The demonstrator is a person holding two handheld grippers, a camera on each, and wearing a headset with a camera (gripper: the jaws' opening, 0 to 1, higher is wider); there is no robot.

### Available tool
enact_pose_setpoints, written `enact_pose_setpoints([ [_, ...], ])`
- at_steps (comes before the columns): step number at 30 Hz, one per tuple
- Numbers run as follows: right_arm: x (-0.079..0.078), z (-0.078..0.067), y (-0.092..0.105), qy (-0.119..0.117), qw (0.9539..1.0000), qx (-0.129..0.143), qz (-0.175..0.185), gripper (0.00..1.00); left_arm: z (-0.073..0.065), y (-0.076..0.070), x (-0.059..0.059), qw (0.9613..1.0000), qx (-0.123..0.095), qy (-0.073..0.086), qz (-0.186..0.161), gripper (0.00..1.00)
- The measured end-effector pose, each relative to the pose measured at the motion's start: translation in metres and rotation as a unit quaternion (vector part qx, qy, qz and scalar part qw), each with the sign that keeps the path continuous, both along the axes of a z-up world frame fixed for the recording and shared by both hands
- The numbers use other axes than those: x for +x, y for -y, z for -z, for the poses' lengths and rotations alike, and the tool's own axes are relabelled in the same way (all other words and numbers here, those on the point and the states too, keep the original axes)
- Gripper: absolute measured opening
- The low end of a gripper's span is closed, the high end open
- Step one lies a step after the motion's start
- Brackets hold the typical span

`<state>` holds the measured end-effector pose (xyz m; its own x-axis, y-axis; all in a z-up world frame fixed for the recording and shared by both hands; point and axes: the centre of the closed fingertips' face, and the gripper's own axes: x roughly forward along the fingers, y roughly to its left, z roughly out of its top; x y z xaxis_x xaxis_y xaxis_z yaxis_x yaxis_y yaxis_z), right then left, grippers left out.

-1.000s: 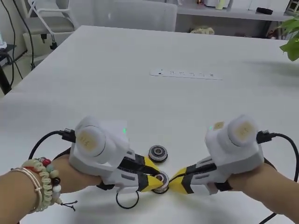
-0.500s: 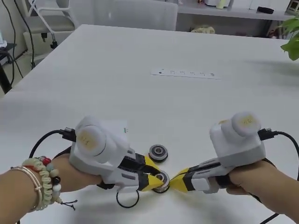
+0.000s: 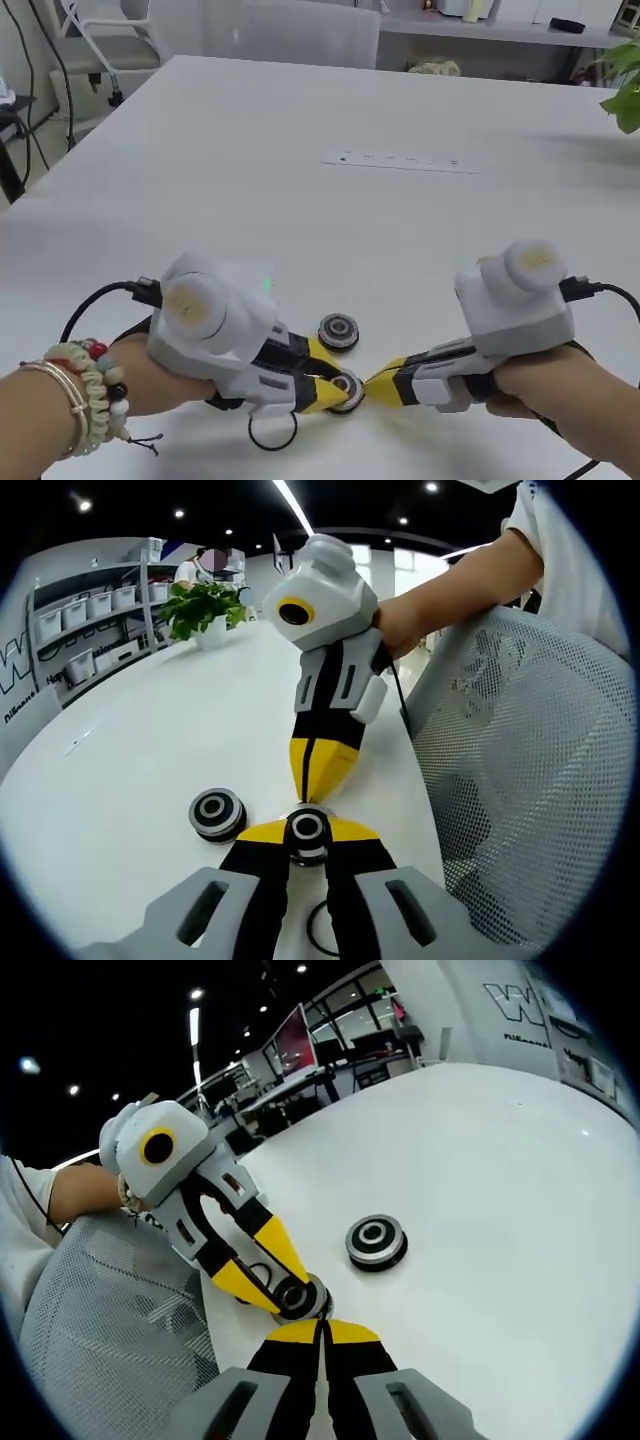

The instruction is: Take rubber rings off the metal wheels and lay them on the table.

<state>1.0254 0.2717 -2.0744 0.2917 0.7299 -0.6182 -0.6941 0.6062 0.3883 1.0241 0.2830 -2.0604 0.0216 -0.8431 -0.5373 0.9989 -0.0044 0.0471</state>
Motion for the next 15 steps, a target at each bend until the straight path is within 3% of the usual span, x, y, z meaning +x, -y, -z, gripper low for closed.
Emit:
enact_pose_setpoints([
  [4, -0.0007, 0.0009, -0.0003, -0.007, 1.0, 0.002, 0.005, 0.0, 0.0, 0.0, 0.0002, 1.0, -0.003, -0.001, 0.0, 0.07],
  [8, 0.0013, -0.0056, -0.0011, -0.027, 0.9988, 0.033, 0.024, 0.0, 0.0001, 0.0, 0.0004, 1.0, -0.004, -0.002, -0.002, 0.07],
  [15, -0.0009, -0.0083, -0.0027, -0.039, 0.9979, 0.044, 0.028, 0.0, 0.0, -0.0001, 0.0008, 1.0, -0.005, -0.006, -0.004, 0.07],
])
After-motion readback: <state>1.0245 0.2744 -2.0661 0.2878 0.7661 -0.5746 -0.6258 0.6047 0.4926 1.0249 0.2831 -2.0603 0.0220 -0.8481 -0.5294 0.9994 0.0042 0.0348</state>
